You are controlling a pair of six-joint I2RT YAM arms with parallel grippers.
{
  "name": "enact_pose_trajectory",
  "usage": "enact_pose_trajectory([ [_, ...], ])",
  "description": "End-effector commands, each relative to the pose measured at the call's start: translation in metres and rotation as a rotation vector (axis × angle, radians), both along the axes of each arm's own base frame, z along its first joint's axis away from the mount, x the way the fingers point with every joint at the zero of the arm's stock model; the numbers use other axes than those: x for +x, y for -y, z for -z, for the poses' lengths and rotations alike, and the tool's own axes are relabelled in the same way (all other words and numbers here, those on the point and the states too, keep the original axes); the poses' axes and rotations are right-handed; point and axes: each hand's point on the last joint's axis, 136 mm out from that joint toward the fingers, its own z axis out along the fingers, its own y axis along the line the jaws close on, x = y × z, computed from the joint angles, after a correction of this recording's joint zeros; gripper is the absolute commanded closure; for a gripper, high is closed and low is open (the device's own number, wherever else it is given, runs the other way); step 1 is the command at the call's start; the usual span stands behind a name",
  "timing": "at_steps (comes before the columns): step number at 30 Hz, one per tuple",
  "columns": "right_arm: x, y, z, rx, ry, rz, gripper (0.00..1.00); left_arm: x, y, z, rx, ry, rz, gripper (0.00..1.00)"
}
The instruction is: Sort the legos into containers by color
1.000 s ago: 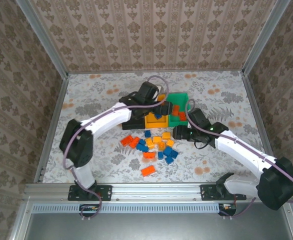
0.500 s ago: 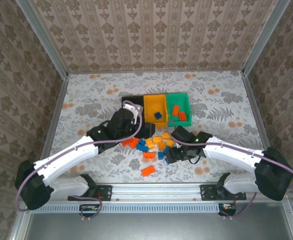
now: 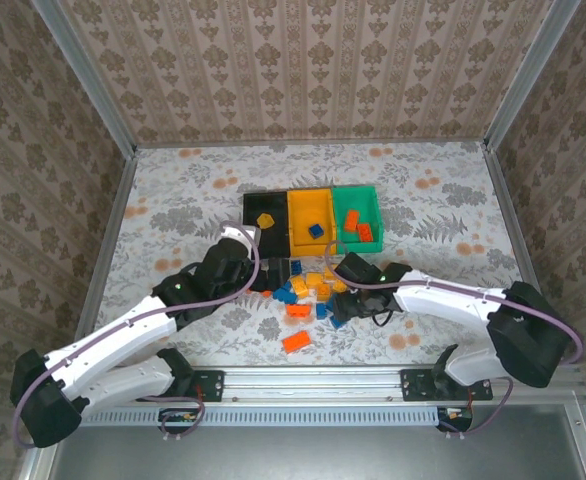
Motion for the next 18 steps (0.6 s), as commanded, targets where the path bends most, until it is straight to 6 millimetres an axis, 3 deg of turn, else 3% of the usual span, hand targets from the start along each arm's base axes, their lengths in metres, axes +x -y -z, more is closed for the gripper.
enact_pose_trajectory([
  [1,0.011,0.009,0.001,-0.045,0.018,0.057,0.30,0.001,-0.006,0.006,0.015,-0.017,-0.032,0.00],
  [6,0.013,0.047,0.004,-0.115,0.017,0.187,0.41,0.000,-0.008,0.007,0.014,-0.017,-0.036,0.00],
  [8,0.015,0.055,-0.004,-0.105,0.044,0.220,0.42,0.001,-0.009,0.008,0.013,-0.016,-0.040,0.00],
  [14,0.018,0.034,-0.011,-0.002,0.031,0.160,0.31,0.001,-0.008,0.011,0.011,-0.021,-0.044,0.00],
  [18,0.020,0.050,-0.002,-0.075,0.015,0.226,0.33,0.000,-0.010,0.012,0.011,-0.025,-0.044,0.00],
])
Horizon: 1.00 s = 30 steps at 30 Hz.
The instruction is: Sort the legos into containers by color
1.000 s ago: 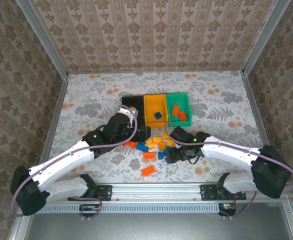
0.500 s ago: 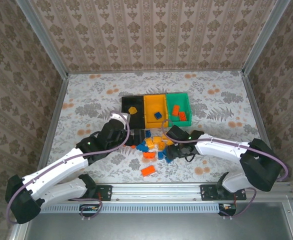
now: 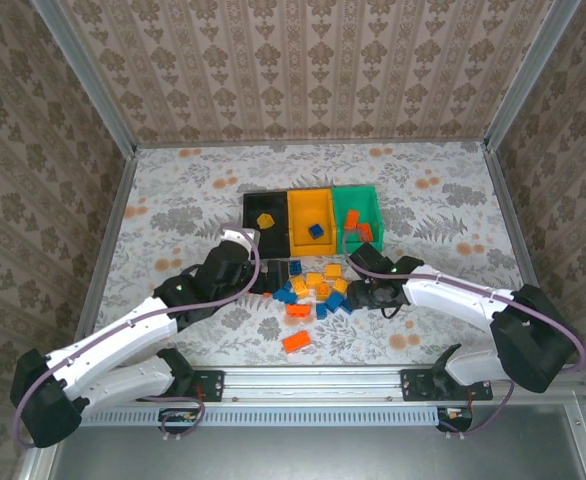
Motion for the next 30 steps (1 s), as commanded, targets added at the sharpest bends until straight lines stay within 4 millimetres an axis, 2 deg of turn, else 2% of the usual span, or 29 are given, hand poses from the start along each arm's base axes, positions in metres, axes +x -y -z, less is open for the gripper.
enact_pose_trajectory([
  [1,0.002,0.016,0.005,-0.046,-0.018,0.069,0.35,0.001,-0.006,0.002,-0.002,-0.007,-0.028,0.00],
  [10,0.003,0.032,0.000,-0.019,0.014,0.117,0.39,-0.001,-0.010,0.004,-0.008,-0.007,-0.035,0.00],
  [18,-0.004,0.017,0.019,0.023,-0.068,0.058,0.41,0.001,-0.012,0.007,-0.006,-0.010,-0.047,0.00],
  [21,-0.003,0.019,0.021,0.016,-0.070,0.067,0.47,0.001,-0.013,0.008,-0.006,-0.013,-0.050,0.00],
  [22,-0.005,0.021,0.027,-0.001,-0.090,0.071,0.50,0.002,-0.014,0.007,-0.006,-0.012,-0.052,0.00],
  [27,-0.002,0.018,0.021,0.013,-0.076,0.063,0.66,0.002,-0.018,0.007,-0.008,-0.013,-0.064,0.00],
  [30,0.009,0.010,-0.007,0.050,-0.013,0.037,0.73,0.002,-0.021,0.009,-0.008,-0.015,-0.074,0.00],
])
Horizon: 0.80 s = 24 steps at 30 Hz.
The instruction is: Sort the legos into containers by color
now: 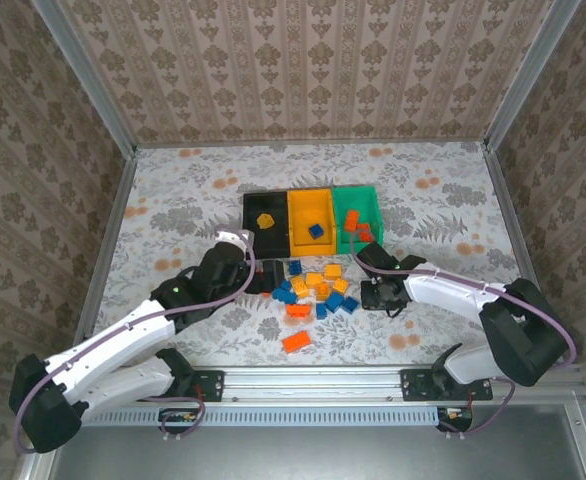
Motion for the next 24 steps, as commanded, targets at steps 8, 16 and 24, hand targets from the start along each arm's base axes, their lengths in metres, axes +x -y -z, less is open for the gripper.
enact_pose_trajectory([
  [8,0.069,-0.075,-0.104,0.146,0.213,-0.137,0.77,-0.009,-0.023,0.014,0.018,-0.032,-0.055,0.00],
  [16,0.164,-0.125,-0.115,0.098,0.313,-0.102,0.74,-0.013,-0.041,0.026,0.052,-0.067,-0.123,0.00],
  [24,0.217,-0.133,-0.085,0.032,0.290,-0.040,0.67,-0.010,-0.046,0.040,0.081,-0.091,-0.151,0.00],
])
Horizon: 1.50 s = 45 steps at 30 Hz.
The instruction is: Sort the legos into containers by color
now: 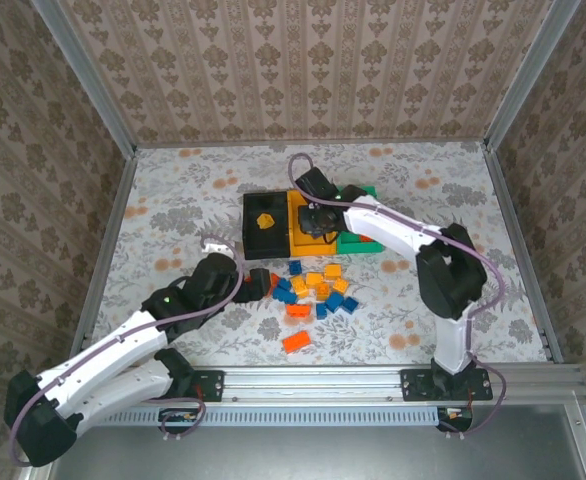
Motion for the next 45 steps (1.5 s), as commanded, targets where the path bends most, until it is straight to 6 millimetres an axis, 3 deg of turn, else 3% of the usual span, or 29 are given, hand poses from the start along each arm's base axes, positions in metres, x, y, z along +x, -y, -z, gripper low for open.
enact_pose_trajectory([
  [1,0.014,0.006,0.001,-0.042,0.001,0.033,0.64,0.002,-0.009,0.011,0.029,-0.036,-0.039,0.00],
  [6,0.018,-0.001,-0.013,-0.008,0.026,0.019,0.38,0.004,-0.008,0.018,0.019,-0.062,-0.022,0.00],
  [10,0.009,-0.002,-0.032,0.035,0.049,0.005,0.27,0.010,-0.005,0.025,0.012,-0.066,0.002,0.00],
  [19,-0.025,0.013,-0.039,0.086,0.050,0.005,0.26,0.043,0.014,0.064,0.170,-0.107,0.077,0.02],
  [24,-0.034,0.021,-0.042,0.092,0.063,0.011,0.26,0.056,0.006,0.086,0.192,-0.138,0.010,0.04],
  [30,-0.039,0.027,-0.052,0.108,0.086,0.019,0.25,0.049,-0.020,0.106,0.254,-0.215,-0.092,0.20],
  [33,-0.039,0.029,-0.057,0.117,0.097,0.024,0.25,0.041,-0.037,0.105,0.259,-0.217,-0.151,0.29],
  [35,-0.040,0.029,-0.058,0.123,0.100,0.024,0.25,0.038,-0.039,0.101,0.234,-0.202,-0.160,0.30],
  [40,-0.040,0.030,-0.059,0.128,0.105,0.029,0.25,0.040,-0.035,0.106,0.228,-0.230,-0.140,0.20],
  [45,-0.043,0.035,-0.060,0.123,0.107,0.041,0.25,0.046,-0.028,0.116,0.236,-0.247,-0.125,0.28],
])
